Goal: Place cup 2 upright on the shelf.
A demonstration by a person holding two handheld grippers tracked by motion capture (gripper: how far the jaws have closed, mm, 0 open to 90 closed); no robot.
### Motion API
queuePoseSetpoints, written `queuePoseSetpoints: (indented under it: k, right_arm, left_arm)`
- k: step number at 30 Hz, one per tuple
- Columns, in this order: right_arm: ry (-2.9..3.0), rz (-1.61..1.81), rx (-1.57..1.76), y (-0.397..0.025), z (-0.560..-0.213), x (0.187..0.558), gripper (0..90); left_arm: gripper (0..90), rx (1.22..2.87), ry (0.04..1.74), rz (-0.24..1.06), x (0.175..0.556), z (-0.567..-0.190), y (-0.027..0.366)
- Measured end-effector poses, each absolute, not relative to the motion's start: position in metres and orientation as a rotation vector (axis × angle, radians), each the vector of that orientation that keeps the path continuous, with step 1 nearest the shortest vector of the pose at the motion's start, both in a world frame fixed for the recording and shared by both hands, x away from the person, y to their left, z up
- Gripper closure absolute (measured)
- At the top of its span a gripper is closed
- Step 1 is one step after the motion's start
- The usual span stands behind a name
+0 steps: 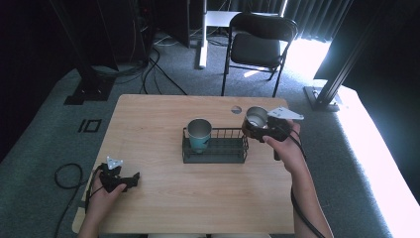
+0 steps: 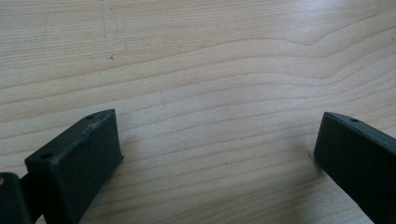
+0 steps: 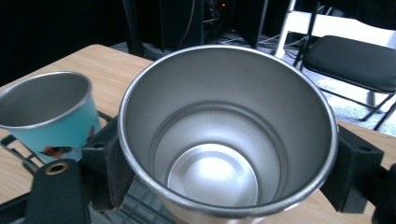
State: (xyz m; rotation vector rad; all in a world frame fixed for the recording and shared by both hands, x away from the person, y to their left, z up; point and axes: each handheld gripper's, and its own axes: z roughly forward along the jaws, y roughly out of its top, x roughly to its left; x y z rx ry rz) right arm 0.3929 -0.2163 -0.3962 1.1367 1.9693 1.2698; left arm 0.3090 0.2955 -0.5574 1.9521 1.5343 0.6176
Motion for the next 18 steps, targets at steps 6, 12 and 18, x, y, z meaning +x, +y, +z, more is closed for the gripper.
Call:
queuePoseSetpoints:
  k: [6,12,18]
  right_arm:
    - [2.002,1.285,1.112,-0.2,-0.4,0.395,18.0]
    - [2.039,1.291,1.09,-0.186,-0.405,0.397,18.0]
    - [2.07,1.285,1.079,-0.174,-0.413,0.4,18.0]
  left_arm:
    - [1.3,1.952,1.534,0.618,0.309,-0.557,0.295]
    - [1.3,1.952,1.534,0.618,0.309,-0.557,0.295]
    - [1.3,1.949,1.536,0.617,0.309,-0.557,0.295]
